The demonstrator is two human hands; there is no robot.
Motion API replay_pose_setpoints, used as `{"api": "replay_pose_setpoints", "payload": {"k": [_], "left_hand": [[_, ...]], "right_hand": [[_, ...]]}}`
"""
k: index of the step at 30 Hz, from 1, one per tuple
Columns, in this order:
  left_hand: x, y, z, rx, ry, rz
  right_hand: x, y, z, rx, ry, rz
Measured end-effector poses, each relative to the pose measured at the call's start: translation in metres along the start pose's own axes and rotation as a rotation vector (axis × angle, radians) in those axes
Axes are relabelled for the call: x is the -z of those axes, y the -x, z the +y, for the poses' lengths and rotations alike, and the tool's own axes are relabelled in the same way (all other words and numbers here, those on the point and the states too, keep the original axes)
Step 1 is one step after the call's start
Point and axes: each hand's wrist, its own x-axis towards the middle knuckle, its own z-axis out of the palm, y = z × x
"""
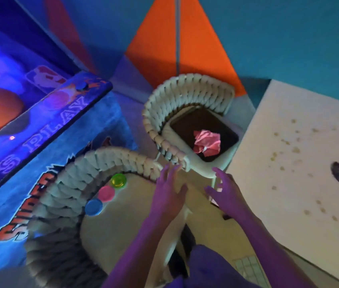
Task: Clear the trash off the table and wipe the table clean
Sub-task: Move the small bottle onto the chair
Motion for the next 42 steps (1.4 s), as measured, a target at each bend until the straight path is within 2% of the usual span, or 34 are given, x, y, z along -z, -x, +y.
{"api": "replay_pose_setpoints", "payload": {"k": [11,19,29,35,42], "left_hand": [[-0.070,-0.014,0.099,-0.285,-0.055,-0.256],[-0.147,-0.023,0.183,-0.401,-0.083,-0.388],[-0.235,-0.034,0.298,-0.418,-0.044,-0.444],[-0.273,-0.058,0.362,-0.445,-0.015,-0.455],[-0.314,-0.113,0.432,-0.513,-0.042,-0.452]], "right_hand": [[0.096,0.063,0.071,-0.172,-0.111,0.292],[0.181,0.093,0.134,-0.238,-0.202,0.407],[0.318,0.099,0.213,-0.241,-0.186,0.467],[0.385,0.084,0.230,-0.165,-0.162,0.521],[0.453,0.027,0.232,-0.135,-0.105,0.566]]}}
